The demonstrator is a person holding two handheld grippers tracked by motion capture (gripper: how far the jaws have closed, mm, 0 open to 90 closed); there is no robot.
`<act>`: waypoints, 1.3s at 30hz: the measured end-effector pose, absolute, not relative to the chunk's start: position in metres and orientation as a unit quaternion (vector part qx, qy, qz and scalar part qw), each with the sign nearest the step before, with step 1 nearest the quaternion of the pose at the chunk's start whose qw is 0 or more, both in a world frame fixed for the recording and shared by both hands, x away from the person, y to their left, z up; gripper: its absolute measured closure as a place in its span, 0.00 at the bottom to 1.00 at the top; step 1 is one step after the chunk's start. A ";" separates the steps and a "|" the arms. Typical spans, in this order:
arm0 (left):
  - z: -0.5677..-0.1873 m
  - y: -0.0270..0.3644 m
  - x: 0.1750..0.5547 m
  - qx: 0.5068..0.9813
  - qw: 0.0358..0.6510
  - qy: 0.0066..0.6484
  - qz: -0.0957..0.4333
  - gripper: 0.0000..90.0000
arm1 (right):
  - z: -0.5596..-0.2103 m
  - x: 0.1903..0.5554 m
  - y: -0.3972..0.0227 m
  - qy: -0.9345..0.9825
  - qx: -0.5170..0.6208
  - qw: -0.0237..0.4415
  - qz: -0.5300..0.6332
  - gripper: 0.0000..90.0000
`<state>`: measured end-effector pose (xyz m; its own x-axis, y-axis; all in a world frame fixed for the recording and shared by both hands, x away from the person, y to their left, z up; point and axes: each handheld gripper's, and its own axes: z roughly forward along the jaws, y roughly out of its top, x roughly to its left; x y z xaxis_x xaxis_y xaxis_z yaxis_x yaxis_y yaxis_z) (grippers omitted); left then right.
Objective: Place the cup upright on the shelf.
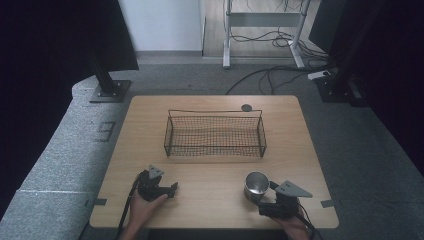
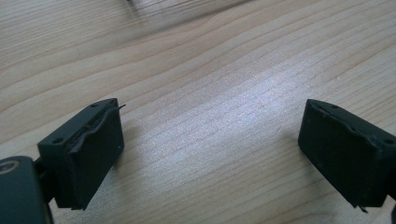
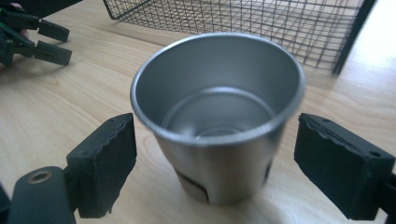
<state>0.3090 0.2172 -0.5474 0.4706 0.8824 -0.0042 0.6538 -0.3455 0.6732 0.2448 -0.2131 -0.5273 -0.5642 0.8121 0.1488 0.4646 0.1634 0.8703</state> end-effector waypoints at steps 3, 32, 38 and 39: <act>-0.547 0.217 0.309 0.799 0.311 0.480 0.184 0.07 | -0.528 0.252 -0.207 0.743 0.429 0.180 0.480 0.14; -0.547 0.217 0.309 0.799 0.310 0.480 0.184 0.07 | -0.533 0.266 -0.190 0.747 0.421 0.220 0.465 0.20; -0.547 0.217 0.309 0.799 0.311 0.480 0.184 0.07 | -0.529 0.265 -0.197 0.738 0.425 0.219 0.475 0.20; -0.547 0.217 0.309 0.799 0.311 0.480 0.184 0.07 | -0.528 0.265 -0.197 0.737 0.427 0.218 0.476 0.20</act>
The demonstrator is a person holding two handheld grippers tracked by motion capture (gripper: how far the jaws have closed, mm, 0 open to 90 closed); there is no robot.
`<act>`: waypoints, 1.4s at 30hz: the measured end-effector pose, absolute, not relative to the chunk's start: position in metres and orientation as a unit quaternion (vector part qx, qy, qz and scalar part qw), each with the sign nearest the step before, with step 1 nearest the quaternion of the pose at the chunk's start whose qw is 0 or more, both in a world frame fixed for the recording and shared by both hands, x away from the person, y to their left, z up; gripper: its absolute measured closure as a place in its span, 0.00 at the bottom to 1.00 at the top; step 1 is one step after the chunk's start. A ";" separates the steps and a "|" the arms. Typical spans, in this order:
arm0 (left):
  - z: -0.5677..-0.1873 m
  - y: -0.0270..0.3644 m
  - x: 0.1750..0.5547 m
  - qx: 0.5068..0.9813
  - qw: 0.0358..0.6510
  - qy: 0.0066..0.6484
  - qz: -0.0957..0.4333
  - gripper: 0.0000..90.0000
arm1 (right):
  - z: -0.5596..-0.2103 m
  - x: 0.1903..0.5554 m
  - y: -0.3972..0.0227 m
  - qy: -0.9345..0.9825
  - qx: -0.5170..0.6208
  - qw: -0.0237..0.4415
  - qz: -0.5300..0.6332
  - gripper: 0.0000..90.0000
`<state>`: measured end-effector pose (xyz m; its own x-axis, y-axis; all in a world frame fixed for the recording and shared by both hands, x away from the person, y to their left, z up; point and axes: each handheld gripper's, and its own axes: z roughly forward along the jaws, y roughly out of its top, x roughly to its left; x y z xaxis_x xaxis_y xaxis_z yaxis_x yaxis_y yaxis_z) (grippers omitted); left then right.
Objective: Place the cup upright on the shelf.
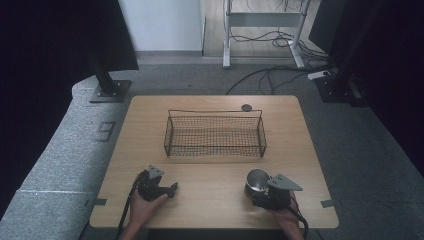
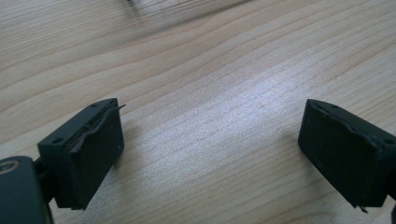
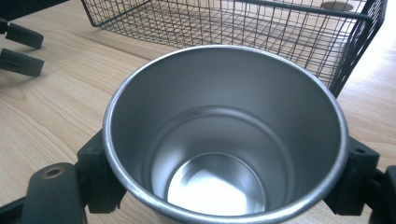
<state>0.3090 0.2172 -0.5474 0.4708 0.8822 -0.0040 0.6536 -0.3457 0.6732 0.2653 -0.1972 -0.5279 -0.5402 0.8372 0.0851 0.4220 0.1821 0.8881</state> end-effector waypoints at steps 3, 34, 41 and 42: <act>-0.547 0.217 0.309 0.799 0.310 0.480 0.184 0.07 | -0.523 0.266 -0.199 0.735 0.425 0.222 0.480 0.20; -0.547 0.217 0.309 0.799 0.310 0.481 0.184 0.08 | -0.453 0.297 -0.196 0.725 0.387 0.248 0.513 0.20; -0.547 0.217 0.309 0.799 0.310 0.481 0.184 0.08 | -0.448 0.307 -0.194 0.722 0.393 0.243 0.516 0.20; -0.547 0.217 0.309 0.799 0.310 0.481 0.184 0.08 | -0.448 0.309 -0.193 0.720 0.393 0.242 0.518 0.20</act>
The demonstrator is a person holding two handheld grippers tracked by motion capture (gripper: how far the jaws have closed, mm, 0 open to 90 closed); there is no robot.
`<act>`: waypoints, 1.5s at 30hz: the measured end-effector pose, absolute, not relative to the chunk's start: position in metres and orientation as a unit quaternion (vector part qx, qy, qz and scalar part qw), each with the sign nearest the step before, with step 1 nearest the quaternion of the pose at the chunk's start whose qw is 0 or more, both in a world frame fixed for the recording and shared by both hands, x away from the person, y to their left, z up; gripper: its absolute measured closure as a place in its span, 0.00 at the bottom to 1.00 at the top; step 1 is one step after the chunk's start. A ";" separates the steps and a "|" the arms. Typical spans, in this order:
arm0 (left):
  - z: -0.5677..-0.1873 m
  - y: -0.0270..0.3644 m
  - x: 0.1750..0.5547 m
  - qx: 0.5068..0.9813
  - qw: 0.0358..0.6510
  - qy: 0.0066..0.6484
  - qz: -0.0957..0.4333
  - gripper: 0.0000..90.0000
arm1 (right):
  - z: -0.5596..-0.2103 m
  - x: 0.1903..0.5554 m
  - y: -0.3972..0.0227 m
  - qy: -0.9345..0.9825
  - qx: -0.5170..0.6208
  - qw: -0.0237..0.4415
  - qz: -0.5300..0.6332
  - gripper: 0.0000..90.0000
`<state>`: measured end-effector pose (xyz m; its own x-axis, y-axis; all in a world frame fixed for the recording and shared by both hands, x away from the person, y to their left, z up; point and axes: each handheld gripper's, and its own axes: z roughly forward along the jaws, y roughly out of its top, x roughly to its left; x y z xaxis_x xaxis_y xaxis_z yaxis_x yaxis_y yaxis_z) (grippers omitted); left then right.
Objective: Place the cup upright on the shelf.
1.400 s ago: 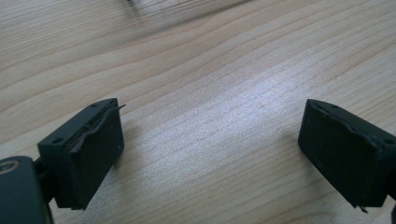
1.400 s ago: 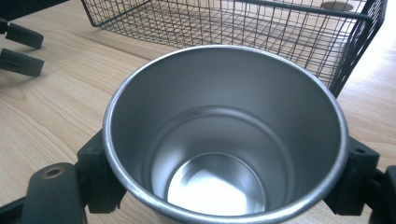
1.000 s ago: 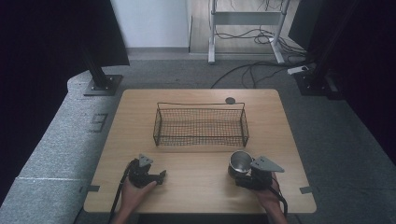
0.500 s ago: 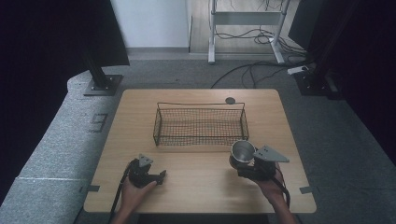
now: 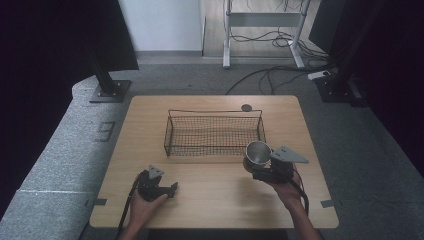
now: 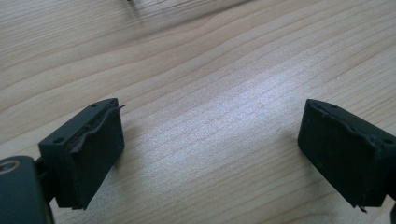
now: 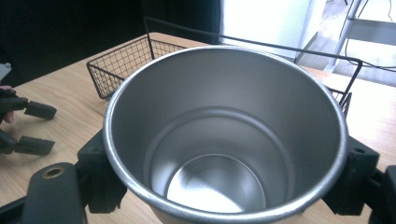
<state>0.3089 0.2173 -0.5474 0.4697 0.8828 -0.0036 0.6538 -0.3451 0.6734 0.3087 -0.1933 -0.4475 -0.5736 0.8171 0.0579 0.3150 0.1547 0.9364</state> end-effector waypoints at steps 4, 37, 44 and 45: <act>-0.547 0.217 0.309 0.799 0.310 0.481 0.184 0.08 | -0.445 0.313 -0.193 0.719 0.391 0.242 0.520 0.20; -0.547 0.217 0.309 0.799 0.310 0.481 0.184 0.08 | -0.429 0.348 -0.185 0.719 0.391 0.239 0.523 0.20; -0.547 0.217 0.309 0.799 0.310 0.481 0.184 0.08 | -0.423 0.357 -0.181 0.719 0.391 0.238 0.522 0.20; -0.547 0.217 0.309 0.799 0.310 0.481 0.184 0.08 | -0.422 0.359 -0.180 0.720 0.391 0.238 0.522 0.20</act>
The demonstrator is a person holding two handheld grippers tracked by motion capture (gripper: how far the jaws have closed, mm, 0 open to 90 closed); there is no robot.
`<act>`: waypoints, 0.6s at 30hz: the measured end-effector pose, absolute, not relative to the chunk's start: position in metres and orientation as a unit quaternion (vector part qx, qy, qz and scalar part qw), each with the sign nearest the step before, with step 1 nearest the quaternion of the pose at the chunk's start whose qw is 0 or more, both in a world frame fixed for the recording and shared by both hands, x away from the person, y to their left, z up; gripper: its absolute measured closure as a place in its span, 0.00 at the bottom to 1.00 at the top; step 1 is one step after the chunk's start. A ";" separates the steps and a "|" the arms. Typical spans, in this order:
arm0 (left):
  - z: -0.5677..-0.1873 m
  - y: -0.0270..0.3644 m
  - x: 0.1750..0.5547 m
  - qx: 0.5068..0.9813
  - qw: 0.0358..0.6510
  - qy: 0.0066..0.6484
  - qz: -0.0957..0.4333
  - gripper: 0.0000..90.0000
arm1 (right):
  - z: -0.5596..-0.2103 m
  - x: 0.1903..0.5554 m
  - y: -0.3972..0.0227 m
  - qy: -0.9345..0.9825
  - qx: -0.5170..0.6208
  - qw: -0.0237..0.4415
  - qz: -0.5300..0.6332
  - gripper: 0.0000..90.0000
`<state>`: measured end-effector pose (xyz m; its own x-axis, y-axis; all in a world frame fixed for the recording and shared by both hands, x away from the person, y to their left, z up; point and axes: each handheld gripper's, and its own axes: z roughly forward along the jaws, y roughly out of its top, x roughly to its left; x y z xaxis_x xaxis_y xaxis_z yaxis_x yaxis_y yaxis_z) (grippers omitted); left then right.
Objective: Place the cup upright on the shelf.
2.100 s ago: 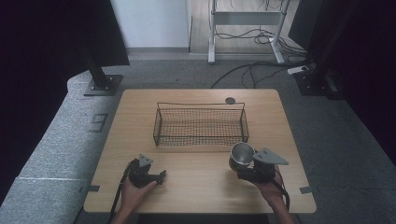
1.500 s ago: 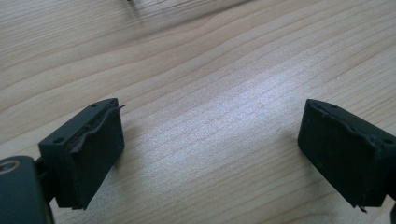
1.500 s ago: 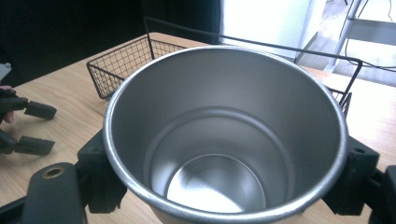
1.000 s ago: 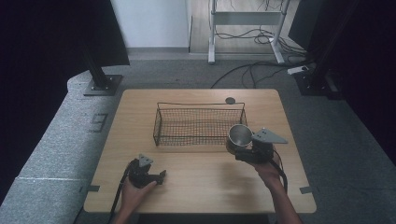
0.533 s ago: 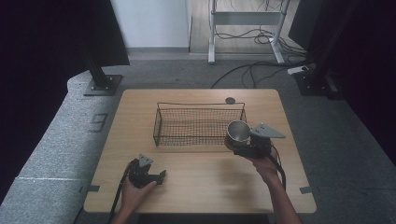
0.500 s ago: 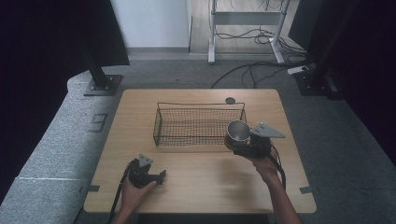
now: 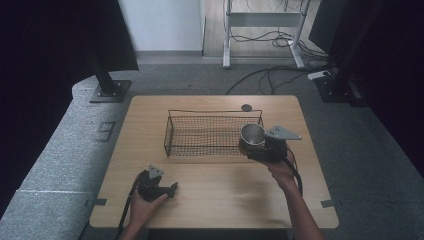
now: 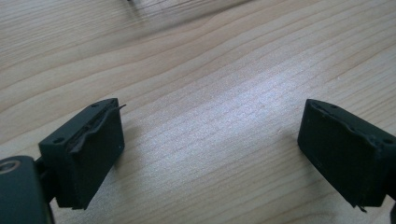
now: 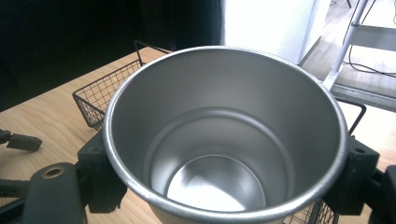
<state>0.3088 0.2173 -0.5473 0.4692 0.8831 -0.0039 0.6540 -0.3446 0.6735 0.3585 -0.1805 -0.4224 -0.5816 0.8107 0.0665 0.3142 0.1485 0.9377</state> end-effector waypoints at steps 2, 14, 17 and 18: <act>-0.547 0.217 0.309 0.799 0.310 0.481 0.184 0.08 | -0.422 0.361 -0.179 0.720 0.391 0.237 0.521 0.20; -0.547 0.217 0.309 0.800 0.309 0.480 0.184 0.08 | -0.424 0.379 -0.169 0.728 0.394 0.232 0.510 0.20; -0.547 0.217 0.309 0.800 0.309 0.480 0.184 0.08 | -0.424 0.383 -0.167 0.730 0.395 0.232 0.507 0.20; -0.547 0.217 0.309 0.800 0.309 0.480 0.184 0.08 | -0.424 0.384 -0.167 0.732 0.394 0.231 0.506 0.20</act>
<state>0.3088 0.2174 -0.5472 0.4705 0.8824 -0.0027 0.6544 -0.3469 0.6719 0.3836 -0.1673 -0.4238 -0.5822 0.8107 0.0608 0.3432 0.1773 0.9224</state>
